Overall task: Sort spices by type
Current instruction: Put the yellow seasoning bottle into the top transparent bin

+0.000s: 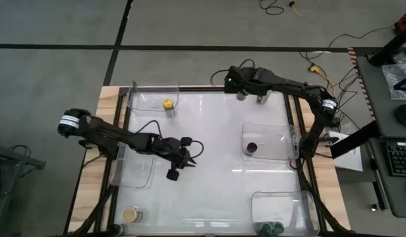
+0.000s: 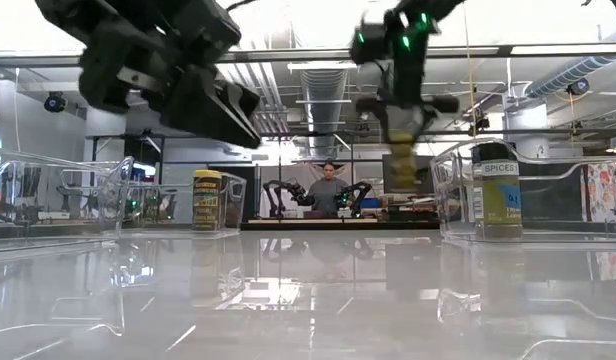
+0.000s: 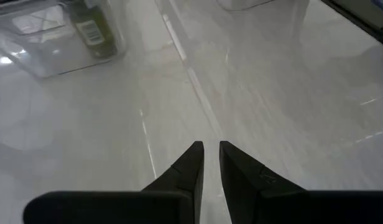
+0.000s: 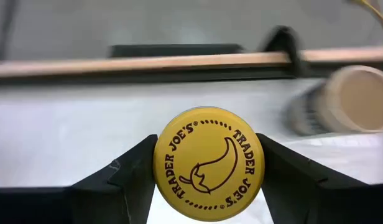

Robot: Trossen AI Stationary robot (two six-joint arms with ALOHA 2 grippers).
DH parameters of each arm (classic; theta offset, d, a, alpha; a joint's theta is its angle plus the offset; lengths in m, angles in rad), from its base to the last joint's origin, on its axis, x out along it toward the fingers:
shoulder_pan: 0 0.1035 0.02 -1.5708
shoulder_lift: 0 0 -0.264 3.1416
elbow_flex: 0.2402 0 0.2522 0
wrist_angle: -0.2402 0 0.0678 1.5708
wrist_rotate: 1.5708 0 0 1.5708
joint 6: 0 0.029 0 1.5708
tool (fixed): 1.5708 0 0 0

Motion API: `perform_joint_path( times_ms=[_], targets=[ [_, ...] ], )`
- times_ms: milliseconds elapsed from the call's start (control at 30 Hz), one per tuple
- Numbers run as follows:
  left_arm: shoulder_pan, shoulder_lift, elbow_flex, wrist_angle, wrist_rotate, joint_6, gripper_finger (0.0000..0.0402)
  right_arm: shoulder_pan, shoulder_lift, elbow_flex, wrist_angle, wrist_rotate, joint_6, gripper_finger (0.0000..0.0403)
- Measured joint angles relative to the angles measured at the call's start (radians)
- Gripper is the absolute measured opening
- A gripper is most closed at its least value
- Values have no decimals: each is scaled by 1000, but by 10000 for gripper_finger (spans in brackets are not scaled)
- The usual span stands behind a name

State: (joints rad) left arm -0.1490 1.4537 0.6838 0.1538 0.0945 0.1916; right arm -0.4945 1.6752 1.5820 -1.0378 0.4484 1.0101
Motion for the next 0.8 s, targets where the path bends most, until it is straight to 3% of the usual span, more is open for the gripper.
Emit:
perform_joint_path(
  times_ms=[133, 333, 433, 667, 800],
  targets=[
    [0, -113, 9, -147, -54, 32, 36, 147, 6, 43, 8, 1, -67, 228],
    [2, -281, 26, -306, -271, -10, 36, 344, 14, 40, 32, 112, -14, 235],
    [5, -343, 26, -342, -340, -55, 36, 416, 14, 39, 54, 117, 19, 228],
    [8, -429, 26, -438, -514, -168, 38, 490, 95, 38, 110, -20, 90, 233],
    [9, -439, 26, -454, -550, -199, 49, 508, 188, 92, 112, -81, 114, 230]
  ],
)
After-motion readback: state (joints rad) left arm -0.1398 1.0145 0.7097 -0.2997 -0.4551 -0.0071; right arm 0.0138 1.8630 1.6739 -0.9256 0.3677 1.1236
